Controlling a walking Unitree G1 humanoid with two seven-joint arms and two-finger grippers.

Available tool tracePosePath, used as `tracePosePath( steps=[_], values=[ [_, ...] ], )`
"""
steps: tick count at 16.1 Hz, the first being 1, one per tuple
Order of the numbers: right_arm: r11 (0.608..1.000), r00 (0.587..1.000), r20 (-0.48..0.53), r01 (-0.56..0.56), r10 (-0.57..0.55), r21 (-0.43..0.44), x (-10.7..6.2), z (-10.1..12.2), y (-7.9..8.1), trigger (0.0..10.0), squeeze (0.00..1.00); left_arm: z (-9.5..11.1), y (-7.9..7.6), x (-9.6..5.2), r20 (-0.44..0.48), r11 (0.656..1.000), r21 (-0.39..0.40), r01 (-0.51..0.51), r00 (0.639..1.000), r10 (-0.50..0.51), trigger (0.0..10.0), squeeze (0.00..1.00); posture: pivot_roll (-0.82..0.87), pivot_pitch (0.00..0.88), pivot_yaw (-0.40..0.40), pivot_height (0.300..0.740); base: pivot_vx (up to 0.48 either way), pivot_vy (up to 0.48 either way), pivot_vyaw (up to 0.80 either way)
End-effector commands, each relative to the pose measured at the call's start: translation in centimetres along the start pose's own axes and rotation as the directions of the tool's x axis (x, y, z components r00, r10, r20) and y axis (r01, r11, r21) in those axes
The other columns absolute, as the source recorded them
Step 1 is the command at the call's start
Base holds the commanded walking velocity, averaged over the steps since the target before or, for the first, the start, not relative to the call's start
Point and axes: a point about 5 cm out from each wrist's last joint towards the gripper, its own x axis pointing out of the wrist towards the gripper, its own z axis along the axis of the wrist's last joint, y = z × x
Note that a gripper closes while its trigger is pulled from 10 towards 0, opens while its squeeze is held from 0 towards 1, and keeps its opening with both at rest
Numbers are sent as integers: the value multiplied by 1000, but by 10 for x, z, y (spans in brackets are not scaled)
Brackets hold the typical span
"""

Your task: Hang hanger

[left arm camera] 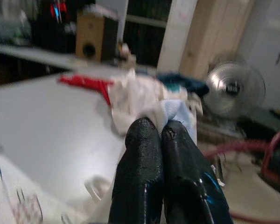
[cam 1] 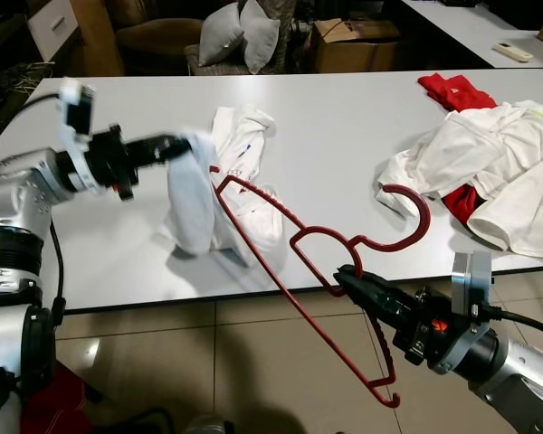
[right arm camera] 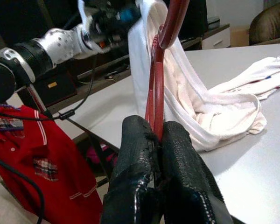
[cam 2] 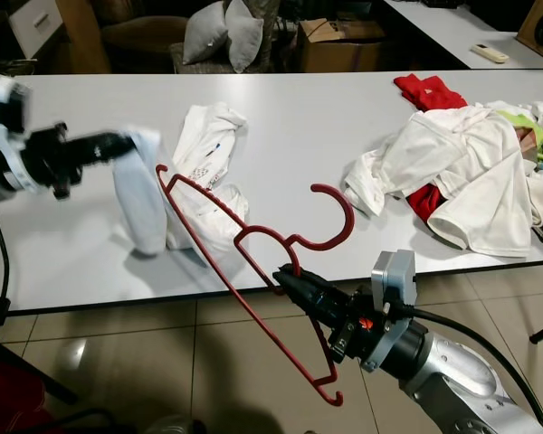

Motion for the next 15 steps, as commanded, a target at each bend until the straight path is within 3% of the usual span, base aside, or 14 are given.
tracePosePath(
  steps=[1,10,15],
  values=[
    [999,1000,7,15,-15,-29,-2,4,0,10000,0,10,-2,2,48,1000,31,3,999,-4,0,0,-7,28,31,740,0,0,0],
    [977,976,-64,206,-210,-62,-4,-10,-16,10000,0,15,-14,10,89,985,146,-93,993,81,0,0,-11,35,30,740,0,0,0],
    [919,906,-158,386,-394,-81,-12,-24,-33,10000,0,22,-16,16,157,941,211,-263,960,233,0,0,-14,33,35,740,0,0,0]
  ],
)
